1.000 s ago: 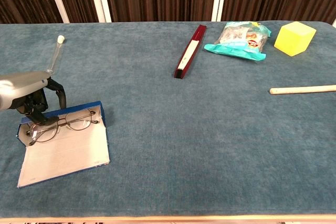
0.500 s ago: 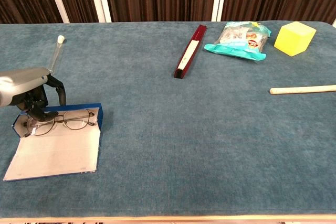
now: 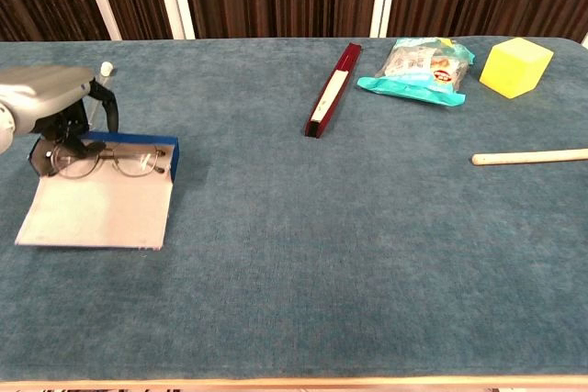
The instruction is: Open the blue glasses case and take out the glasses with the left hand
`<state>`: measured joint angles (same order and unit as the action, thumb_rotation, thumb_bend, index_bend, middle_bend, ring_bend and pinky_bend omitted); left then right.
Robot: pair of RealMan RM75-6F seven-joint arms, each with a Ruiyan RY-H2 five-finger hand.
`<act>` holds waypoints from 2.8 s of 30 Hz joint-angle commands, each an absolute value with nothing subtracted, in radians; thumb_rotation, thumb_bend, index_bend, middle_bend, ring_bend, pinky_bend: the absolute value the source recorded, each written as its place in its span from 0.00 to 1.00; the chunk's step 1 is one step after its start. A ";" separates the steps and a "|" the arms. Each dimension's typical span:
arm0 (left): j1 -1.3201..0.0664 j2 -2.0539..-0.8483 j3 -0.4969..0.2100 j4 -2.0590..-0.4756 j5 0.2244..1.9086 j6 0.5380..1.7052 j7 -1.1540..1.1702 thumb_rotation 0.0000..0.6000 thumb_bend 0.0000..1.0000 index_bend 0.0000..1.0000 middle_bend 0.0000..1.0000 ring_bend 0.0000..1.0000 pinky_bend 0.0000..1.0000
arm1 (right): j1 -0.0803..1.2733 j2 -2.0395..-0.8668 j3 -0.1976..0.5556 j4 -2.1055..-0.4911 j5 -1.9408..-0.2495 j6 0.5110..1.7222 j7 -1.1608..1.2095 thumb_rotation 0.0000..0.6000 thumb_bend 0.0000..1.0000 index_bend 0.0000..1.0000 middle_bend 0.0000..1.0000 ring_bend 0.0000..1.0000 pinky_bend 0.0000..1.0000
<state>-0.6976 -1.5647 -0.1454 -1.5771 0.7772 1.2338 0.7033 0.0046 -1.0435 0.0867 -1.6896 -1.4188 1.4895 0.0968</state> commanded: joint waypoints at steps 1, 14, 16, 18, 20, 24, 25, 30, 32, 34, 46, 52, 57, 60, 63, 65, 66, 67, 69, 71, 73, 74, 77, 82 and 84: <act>-0.718 -1.593 -0.136 -1.489 0.862 1.231 0.694 1.00 0.42 0.55 1.00 0.95 1.00 | 0.005 -1.044 0.087 -1.689 -1.418 1.490 0.098 1.00 0.18 0.00 0.00 0.00 0.19; -0.698 -1.635 -0.075 -1.247 1.063 1.202 0.596 1.00 0.42 0.55 1.00 0.95 1.00 | 0.006 -1.045 0.088 -1.686 -1.419 1.490 0.096 1.00 0.18 0.00 0.00 0.00 0.19; -0.693 -1.636 -0.077 -1.237 1.067 1.196 0.589 1.00 0.42 0.55 1.00 0.95 1.00 | 0.005 -1.046 0.088 -1.687 -1.420 1.490 0.095 1.00 0.18 0.00 0.00 0.00 0.19; -0.689 -1.637 -0.079 -1.231 1.068 1.190 0.586 1.00 0.42 0.55 1.00 0.95 1.00 | 0.005 -1.046 0.087 -1.688 -1.419 1.490 0.094 1.00 0.18 0.00 0.00 0.00 0.19; -0.685 -1.638 -0.081 -1.225 1.069 1.182 0.585 1.00 0.42 0.55 1.00 0.95 1.00 | 0.006 -1.046 0.087 -1.689 -1.418 1.489 0.092 1.00 0.18 0.00 0.00 0.00 0.19; -0.677 -1.645 -0.095 -1.219 1.054 1.169 0.588 1.00 0.42 0.54 1.00 0.95 1.00 | 0.005 -1.046 0.088 -1.690 -1.418 1.490 0.090 1.00 0.18 0.00 0.00 0.00 0.19; -0.676 -1.648 -0.099 -1.218 1.049 1.167 0.592 1.00 0.42 0.54 1.00 0.95 1.00 | 0.005 -1.046 0.088 -1.690 -1.418 1.490 0.090 1.00 0.18 0.00 0.00 0.00 0.19; -0.671 -1.657 -0.140 -1.232 0.973 1.151 0.639 1.00 0.42 0.52 1.00 0.95 1.00 | 0.006 -1.046 0.088 -1.690 -1.417 1.489 0.092 1.00 0.18 0.00 0.00 0.00 0.19; -0.671 -1.657 -0.158 -1.246 0.943 1.148 0.655 1.00 0.42 0.53 1.00 0.95 1.00 | 0.006 -1.046 0.088 -1.690 -1.418 1.489 0.092 1.00 0.18 0.00 0.00 0.00 0.19; -0.673 -1.655 -0.167 -1.256 0.943 1.154 0.662 1.00 0.42 0.54 1.00 0.95 1.00 | 0.006 -1.046 0.088 -1.690 -1.418 1.489 0.093 1.00 0.18 0.00 0.00 0.00 0.19; -0.653 -1.655 -0.127 -1.241 1.168 1.223 0.485 1.00 0.42 0.54 1.00 0.95 1.00 | 0.006 -1.047 0.088 -1.690 -1.420 1.492 0.091 1.00 0.18 0.00 0.00 0.00 0.19; -0.649 -1.686 -0.133 -1.196 1.220 1.242 0.416 1.00 0.44 0.54 1.00 0.95 1.00 | 0.005 -1.047 0.089 -1.690 -1.418 1.492 0.093 1.00 0.18 0.00 0.00 0.00 0.19; -0.642 -1.706 -0.141 -1.170 1.225 1.242 0.406 1.00 0.44 0.54 1.00 0.95 1.00 | 0.006 -1.047 0.090 -1.689 -1.419 1.492 0.094 1.00 0.18 0.00 0.00 0.00 0.19; -0.635 -1.721 -0.145 -1.149 1.217 1.236 0.406 1.00 0.44 0.54 1.00 0.95 1.00 | 0.006 -1.047 0.090 -1.689 -1.420 1.493 0.095 1.00 0.18 0.00 0.00 0.00 0.19; -0.631 -1.736 -0.157 -1.134 1.192 1.220 0.417 1.00 0.44 0.53 1.00 0.95 1.00 | 0.006 -1.047 0.089 -1.689 -1.421 1.493 0.094 1.00 0.18 0.00 0.00 0.00 0.19; -0.629 -1.747 -0.168 -1.127 1.171 1.209 0.430 1.00 0.43 0.51 1.00 0.95 1.00 | 0.006 -1.047 0.089 -1.689 -1.421 1.493 0.093 1.00 0.18 0.00 0.00 0.00 0.19; -0.629 -1.751 -0.174 -1.125 1.159 1.204 0.443 1.00 0.42 0.49 1.00 0.95 1.00 | 0.006 -1.047 0.089 -1.689 -1.421 1.493 0.092 1.00 0.18 0.00 0.00 0.00 0.19; -0.629 -1.755 -0.181 -1.123 1.144 1.199 0.459 1.00 0.37 0.44 1.00 0.94 1.00 | 0.005 -1.047 0.089 -1.689 -1.420 1.493 0.092 1.00 0.18 0.00 0.00 0.00 0.19; -0.629 -1.760 -0.196 -1.127 1.121 1.196 0.479 1.00 0.26 0.35 1.00 0.94 1.00 | 0.005 -1.047 0.089 -1.689 -1.419 1.494 0.092 1.00 0.18 0.00 0.00 0.00 0.19; -0.627 -1.760 -0.214 -1.137 1.095 1.199 0.508 1.00 0.15 0.28 1.00 0.94 1.00 | 0.005 -1.047 0.089 -1.688 -1.418 1.493 0.092 1.00 0.18 0.00 0.00 0.00 0.19; -0.627 -1.755 -0.229 -1.151 1.077 1.203 0.527 1.00 0.12 0.27 1.00 0.93 1.00 | 0.005 -1.047 0.090 -1.688 -1.418 1.493 0.093 1.00 0.18 0.00 0.00 0.00 0.19; -0.626 -1.749 -0.237 -1.161 1.068 1.205 0.536 1.00 0.12 0.27 1.00 0.93 1.00 | 0.006 -1.047 0.090 -1.688 -1.419 1.493 0.093 1.00 0.18 0.00 0.00 0.00 0.19; -0.622 -1.725 -0.256 -1.197 1.044 1.207 0.555 1.00 0.13 0.26 1.00 0.93 1.00 | 0.005 -1.047 0.089 -1.688 -1.421 1.493 0.093 1.00 0.18 0.00 0.00 0.00 0.19; -0.597 -1.676 -0.264 -1.313 1.010 1.211 0.564 1.00 0.22 0.38 1.00 0.94 1.00 | 0.005 -1.046 0.088 -1.689 -1.423 1.495 0.093 1.00 0.18 0.00 0.00 0.00 0.19; -0.577 -1.643 -0.248 -1.397 1.003 1.213 0.571 1.00 0.26 0.43 1.00 0.95 1.00 | 0.005 -1.046 0.088 -1.689 -1.421 1.493 0.093 1.00 0.18 0.00 0.00 0.00 0.19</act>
<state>-0.6022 -1.6851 -0.2578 -1.3077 1.0194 1.2091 0.5623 0.0053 -1.0464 0.0885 -1.6890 -1.4215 1.4932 0.0928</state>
